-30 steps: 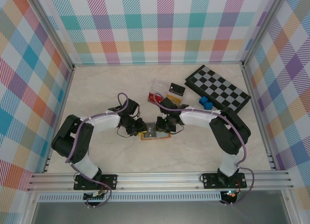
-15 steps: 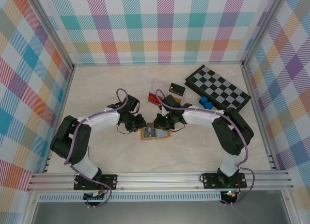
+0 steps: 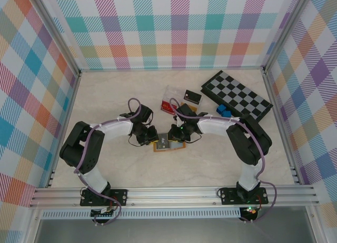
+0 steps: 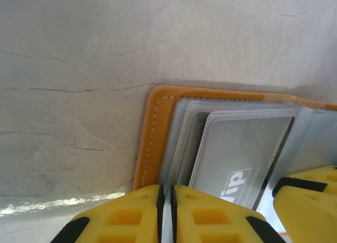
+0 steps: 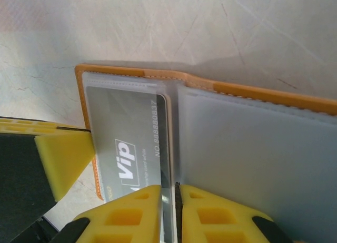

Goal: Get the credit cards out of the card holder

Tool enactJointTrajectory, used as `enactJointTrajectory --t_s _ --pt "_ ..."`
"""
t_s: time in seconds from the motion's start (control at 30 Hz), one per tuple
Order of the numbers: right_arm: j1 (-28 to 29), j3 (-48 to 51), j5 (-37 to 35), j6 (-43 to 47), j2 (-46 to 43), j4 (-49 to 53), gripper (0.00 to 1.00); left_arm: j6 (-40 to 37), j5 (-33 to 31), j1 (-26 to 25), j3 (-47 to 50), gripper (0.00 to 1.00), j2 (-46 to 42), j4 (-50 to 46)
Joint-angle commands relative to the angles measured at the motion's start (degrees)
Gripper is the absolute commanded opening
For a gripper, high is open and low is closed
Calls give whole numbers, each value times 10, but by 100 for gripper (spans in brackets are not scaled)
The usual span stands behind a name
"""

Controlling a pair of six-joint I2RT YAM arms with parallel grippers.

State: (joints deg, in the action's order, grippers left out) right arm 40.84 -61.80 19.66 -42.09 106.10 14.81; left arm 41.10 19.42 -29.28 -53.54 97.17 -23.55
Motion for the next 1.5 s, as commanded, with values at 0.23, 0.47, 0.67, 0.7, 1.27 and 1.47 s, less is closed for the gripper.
enactJointTrajectory --t_s 0.23,0.47,0.67,0.7,1.27,1.47 --pt "-3 -1 27 20 24 -2 16 7 -1 -3 4 12 24 -4" --pt "-5 3 38 23 29 -10 16 5 -7 -3 6 12 21 -10" --pt "-6 2 36 26 30 -6 16 -7 -33 -3 -13 11 -28 -45" --pt "-6 2 36 26 30 -5 16 -8 -36 -3 -17 11 -35 -49" --pt "-6 3 38 30 31 -2 15 -2 33 -12 -24 6 19 5" --pt "-7 3 43 34 31 0 16 -6 8 -12 -23 6 38 -18"
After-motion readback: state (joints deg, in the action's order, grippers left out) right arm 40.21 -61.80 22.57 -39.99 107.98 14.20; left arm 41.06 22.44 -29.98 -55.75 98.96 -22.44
